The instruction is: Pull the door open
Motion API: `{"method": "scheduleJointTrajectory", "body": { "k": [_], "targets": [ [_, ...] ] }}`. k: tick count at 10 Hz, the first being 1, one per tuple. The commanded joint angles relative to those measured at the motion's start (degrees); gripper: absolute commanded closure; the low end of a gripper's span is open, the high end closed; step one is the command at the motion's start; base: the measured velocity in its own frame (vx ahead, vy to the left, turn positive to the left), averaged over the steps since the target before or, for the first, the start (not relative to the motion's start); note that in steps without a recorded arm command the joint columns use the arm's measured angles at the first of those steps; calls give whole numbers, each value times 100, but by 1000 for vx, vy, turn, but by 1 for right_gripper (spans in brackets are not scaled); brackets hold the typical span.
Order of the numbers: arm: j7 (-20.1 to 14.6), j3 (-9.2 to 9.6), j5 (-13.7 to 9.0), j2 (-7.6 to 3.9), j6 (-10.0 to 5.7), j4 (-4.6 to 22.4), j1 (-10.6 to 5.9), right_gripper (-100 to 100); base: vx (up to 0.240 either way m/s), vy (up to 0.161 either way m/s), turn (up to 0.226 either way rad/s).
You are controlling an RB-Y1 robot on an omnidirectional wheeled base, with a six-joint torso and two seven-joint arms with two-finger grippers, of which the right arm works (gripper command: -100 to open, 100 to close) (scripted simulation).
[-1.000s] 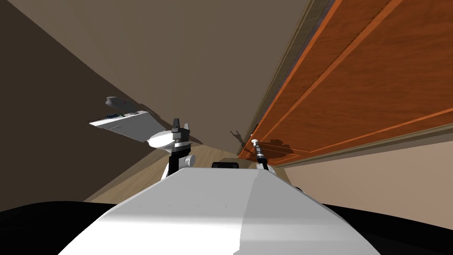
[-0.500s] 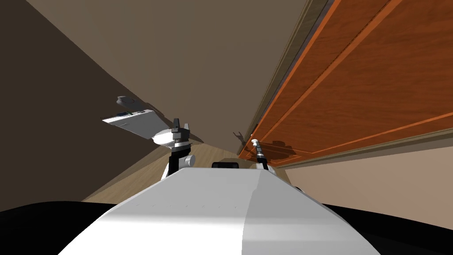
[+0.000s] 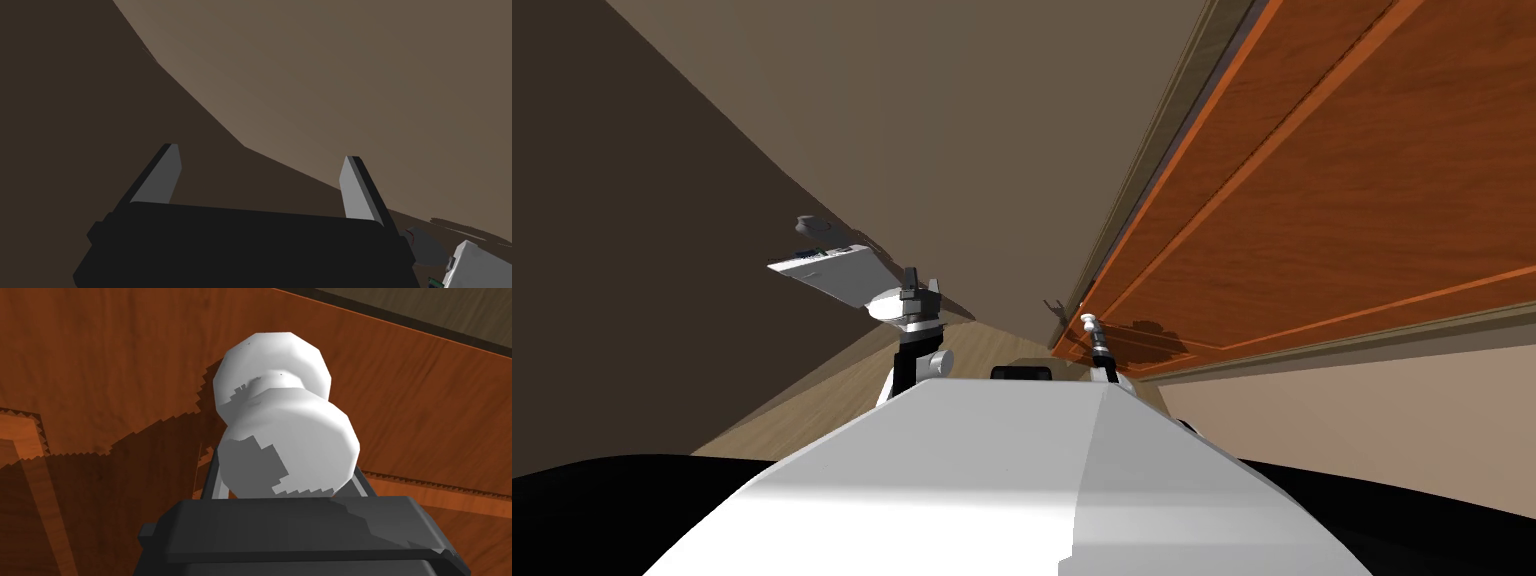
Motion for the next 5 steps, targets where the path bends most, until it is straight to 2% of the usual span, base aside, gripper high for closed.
{"method": "scheduleJointTrajectory", "body": {
  "k": [1,4,5],
  "targets": [
    [-235,39,-29,51,-13,16,-29,100,-50,-21,57],
    [-693,50,-176,63,19,32,-61,100,-42,-18,62],
    [-715,50,-176,63,19,32,-61,100,-35,-19,37]
  ]
}}
